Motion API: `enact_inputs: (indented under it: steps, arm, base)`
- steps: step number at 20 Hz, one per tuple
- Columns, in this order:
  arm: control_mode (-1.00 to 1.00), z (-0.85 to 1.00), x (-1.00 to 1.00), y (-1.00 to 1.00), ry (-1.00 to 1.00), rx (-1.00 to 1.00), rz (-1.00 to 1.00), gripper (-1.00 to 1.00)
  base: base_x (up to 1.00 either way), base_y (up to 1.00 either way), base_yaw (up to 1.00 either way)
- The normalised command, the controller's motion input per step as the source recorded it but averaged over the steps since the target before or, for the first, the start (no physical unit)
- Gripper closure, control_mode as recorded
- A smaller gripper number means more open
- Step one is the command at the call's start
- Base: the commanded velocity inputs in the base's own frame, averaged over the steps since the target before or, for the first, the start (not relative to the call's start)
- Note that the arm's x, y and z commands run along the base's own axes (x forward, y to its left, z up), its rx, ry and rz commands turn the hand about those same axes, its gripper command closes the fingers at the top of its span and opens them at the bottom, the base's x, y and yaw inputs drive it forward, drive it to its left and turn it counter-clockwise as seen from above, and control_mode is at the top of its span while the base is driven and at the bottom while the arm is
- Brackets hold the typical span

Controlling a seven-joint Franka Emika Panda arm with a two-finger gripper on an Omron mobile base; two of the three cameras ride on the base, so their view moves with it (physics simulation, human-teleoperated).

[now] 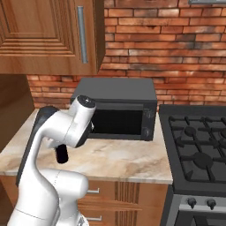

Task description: Place the drinks on the dining counter in a tight cluster.

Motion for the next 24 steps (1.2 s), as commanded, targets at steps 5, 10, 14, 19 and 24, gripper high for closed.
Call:
enact_inputs:
  steps: [5, 10, 14, 19, 24]
  arm:
    - [-1.0, 0.0, 0.17, -0.03, 0.0, 0.25, 0.04, -1.0]
    - [-1.0, 0.0, 0.19, 0.0, 0.0, 0.22, 0.06, -1.0]
    - [-1.0, -0.02, 0.16, 0.0, 0.0, 0.06, 0.11, -1.0]
    - [-1.0, -0.18, 0.05, 0.0, -0.1, 0.0, 0.04, -1.0]
    - [-1.0, -0.21, 0.14, 0.0, -0.19, 0.04, 0.13, -1.0]
  base:
    - [0.0, 0.0, 0.0]
    - [0.0, 0.0, 0.0]
    - [0.0, 0.0, 0.0]
    - [0.0, 0.0, 0.0]
    - [0.0, 0.0, 0.0]
